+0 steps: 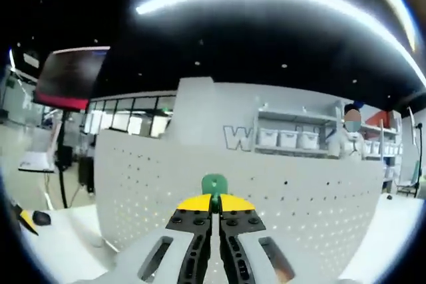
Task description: Insert the hook assembly into the mounting plate slot until the hook locks in place.
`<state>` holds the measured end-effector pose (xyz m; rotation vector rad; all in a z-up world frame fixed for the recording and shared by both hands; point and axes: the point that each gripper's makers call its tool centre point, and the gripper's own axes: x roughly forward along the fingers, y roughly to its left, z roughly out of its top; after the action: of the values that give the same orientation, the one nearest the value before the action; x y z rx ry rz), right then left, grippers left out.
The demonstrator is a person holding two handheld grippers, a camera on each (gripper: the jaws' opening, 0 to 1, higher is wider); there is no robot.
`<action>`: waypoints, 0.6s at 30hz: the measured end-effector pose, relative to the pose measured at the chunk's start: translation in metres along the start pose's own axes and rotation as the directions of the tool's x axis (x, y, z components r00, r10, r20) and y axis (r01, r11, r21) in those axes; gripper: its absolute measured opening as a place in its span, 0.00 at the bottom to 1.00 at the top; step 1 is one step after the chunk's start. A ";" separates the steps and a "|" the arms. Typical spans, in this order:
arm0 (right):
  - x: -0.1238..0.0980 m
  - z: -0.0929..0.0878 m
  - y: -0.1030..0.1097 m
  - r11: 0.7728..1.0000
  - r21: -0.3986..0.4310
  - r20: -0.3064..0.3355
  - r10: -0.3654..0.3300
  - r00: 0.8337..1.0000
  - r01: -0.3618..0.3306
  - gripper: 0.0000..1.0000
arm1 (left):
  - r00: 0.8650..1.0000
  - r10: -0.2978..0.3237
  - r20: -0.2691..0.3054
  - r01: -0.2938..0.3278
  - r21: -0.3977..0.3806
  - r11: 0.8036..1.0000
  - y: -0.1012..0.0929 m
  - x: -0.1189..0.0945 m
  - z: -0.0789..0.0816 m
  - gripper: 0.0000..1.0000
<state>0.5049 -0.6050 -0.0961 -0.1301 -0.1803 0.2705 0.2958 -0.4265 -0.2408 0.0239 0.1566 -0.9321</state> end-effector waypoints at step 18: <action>0.035 -0.006 -0.013 0.995 0.064 0.025 -0.074 0.997 0.072 0.00 | 1.000 0.020 -0.004 -0.020 -0.021 1.000 0.007 -0.001 -0.004 0.70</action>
<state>0.5429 -0.6083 -0.0948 -0.0572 -0.2034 0.2048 0.3003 -0.4215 -0.2446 0.0074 0.1690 -0.9106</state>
